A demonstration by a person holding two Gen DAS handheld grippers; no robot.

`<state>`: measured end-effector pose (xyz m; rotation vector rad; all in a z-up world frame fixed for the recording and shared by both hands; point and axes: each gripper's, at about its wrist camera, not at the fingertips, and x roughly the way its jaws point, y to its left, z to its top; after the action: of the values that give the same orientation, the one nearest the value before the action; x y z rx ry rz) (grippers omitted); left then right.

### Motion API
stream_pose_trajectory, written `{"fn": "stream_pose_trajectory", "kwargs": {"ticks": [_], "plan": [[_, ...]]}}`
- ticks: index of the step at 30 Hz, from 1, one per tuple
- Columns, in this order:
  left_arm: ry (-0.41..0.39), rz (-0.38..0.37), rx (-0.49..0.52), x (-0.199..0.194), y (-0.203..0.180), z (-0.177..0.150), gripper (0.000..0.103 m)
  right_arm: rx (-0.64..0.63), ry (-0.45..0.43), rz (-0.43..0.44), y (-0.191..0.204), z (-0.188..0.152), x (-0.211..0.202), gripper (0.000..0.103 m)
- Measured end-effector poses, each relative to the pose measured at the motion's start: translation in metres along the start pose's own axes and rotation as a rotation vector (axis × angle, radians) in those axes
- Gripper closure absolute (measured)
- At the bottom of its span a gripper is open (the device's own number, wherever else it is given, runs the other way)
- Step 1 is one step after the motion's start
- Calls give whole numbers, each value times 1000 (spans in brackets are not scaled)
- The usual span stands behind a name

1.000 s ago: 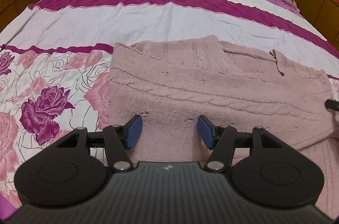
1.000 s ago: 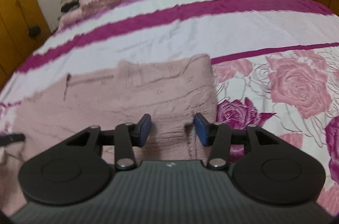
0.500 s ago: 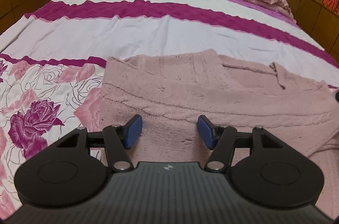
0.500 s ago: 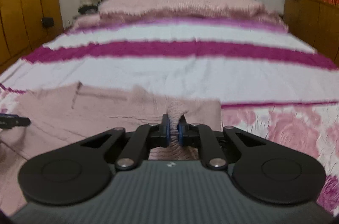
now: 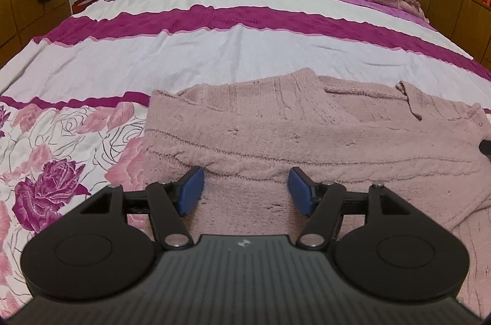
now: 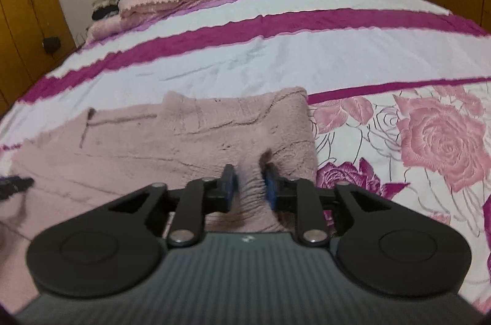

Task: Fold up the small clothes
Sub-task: 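Open the right gripper to release the folded side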

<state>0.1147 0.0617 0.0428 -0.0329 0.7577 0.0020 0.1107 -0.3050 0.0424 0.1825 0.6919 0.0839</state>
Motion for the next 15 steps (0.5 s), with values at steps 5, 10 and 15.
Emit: {"fn": "stream_pose_trajectory", "kwargs": {"ticks": [5,10,15], "plan": [[14,8,1,-11,1,5,33,46,-22,41,3,5,-19,56],[13,15,16,-34,2,6,33,36,-44,71,10,9,-43,55],[-2,28,61,-65,-2,4,33,0,-65,112,22,11,-74,55]]}}
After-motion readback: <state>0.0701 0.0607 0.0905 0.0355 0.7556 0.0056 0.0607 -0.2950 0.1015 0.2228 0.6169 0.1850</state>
